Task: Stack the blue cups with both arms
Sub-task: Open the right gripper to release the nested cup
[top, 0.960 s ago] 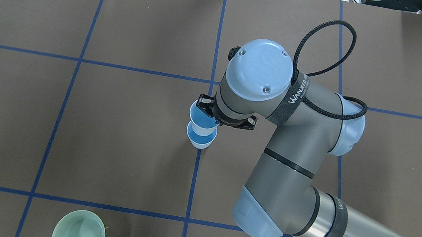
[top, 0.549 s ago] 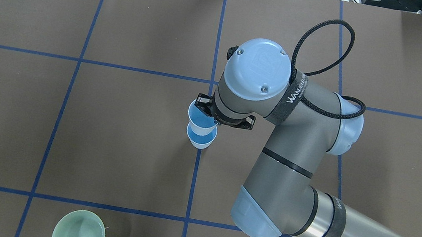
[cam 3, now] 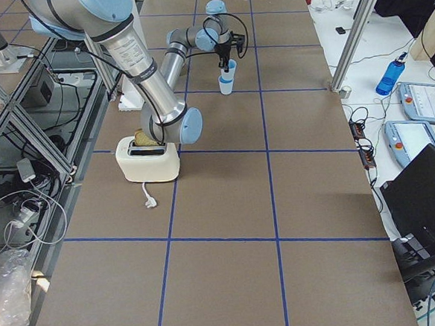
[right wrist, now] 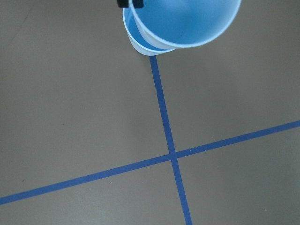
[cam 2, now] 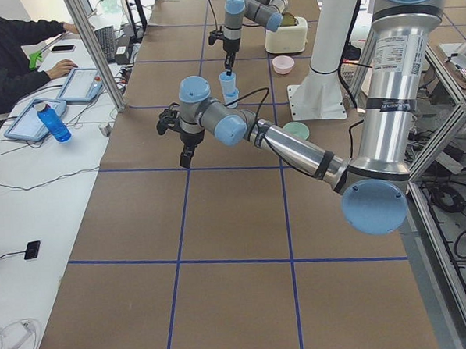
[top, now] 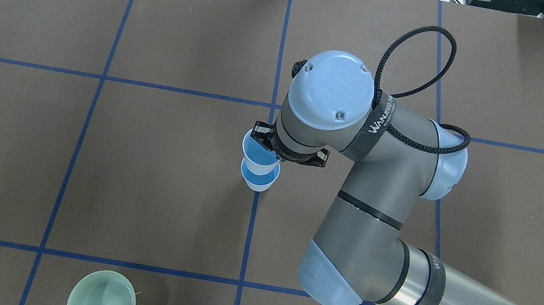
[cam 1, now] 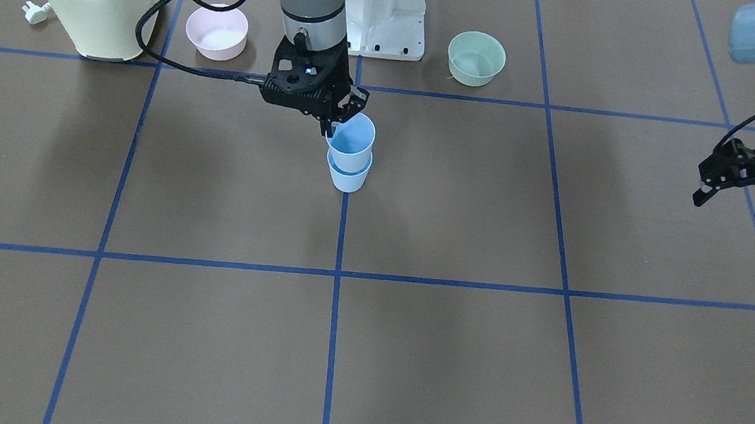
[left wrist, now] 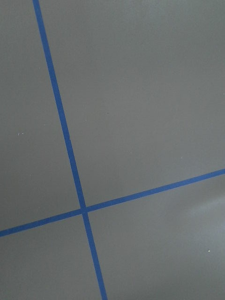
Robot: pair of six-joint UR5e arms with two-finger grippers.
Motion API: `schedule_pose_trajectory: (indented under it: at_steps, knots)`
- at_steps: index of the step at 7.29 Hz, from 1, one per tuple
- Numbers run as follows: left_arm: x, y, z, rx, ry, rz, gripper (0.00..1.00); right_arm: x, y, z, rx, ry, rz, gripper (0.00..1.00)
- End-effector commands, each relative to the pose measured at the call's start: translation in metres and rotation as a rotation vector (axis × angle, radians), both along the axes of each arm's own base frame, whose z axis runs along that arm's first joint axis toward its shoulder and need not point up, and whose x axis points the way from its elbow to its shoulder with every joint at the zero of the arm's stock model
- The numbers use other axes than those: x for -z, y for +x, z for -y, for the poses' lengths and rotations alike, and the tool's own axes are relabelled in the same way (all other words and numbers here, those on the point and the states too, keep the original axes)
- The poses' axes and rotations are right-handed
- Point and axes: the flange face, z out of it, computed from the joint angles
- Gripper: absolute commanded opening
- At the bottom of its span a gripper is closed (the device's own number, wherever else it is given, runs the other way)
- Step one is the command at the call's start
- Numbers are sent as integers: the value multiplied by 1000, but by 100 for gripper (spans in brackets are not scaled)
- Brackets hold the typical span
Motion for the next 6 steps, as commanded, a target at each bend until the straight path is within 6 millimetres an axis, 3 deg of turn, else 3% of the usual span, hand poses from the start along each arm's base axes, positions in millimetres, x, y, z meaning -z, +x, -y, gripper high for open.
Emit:
schedule_pose_trajectory:
  at_steps: [1,2,3,6]
  knots:
    - [0,0,0,-1,0,-1,98,2,1,0,2,6,11,0]
    - [0,0,0,-2,-1,-2,98,1,1,0,2,7,14,3]
    - [0,0,0,-3,-1,-3,98,1,1,0,2,11,20,13]
    - [1,0,0,-3,0,-4,98,-2,1,0,6,13,16,19]
